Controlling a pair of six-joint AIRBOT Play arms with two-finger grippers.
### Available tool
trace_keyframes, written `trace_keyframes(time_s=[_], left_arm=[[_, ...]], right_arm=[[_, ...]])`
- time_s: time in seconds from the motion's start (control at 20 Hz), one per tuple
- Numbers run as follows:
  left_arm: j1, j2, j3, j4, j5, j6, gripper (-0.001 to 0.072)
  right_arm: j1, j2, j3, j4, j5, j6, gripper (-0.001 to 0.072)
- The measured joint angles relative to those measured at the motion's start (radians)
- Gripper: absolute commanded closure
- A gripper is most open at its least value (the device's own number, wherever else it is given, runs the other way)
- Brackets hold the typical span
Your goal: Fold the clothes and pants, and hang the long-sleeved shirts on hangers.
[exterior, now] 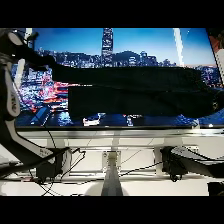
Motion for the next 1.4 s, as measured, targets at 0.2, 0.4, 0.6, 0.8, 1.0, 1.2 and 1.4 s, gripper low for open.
trace_keyframes(time_s=[0.2, 0.4, 0.6, 0.8, 1.0, 1.2, 1.4], left_arm=[[0.051, 0.201, -0.206, -0.031, -0.019, 0.025, 0.0197], [0.072, 0.458, -0.669, -0.192, 0.090, 0.090, 0.0229], [0.079, 0.659, -1.098, -0.303, 0.238, 0.153, 0.0176], [0.079, 0.722, -1.319, -0.367, 0.296, 0.258, 0.0134], [0.079, 0.739, -1.394, -0.401, 0.382, 0.349, 0.0135], [0.071, 0.728, -1.414, -0.456, 0.440, 0.378, 0.0136], [0.002, 0.663, -1.419, -0.480, 0.442, 0.391, 0.0608]], right_arm=[[0.000, 0.000, 0.000, 0.000, -0.013, -0.012, 0.0683], [0.000, 0.000, 0.000, 0.000, -0.043, -0.021, 0.0683], [0.000, 0.000, 0.000, 0.000, -0.060, -0.023, 0.0683], [0.000, 0.000, 0.000, 0.002, -0.066, -0.024, 0.0683], [0.000, 0.000, 0.000, 0.003, -0.056, -0.024, 0.0683], [0.000, 0.000, 0.000, 0.003, -0.047, -0.024, 0.0683], [0.000, 0.000, 0.000, 0.004, -0.029, -0.024, 0.0683]])
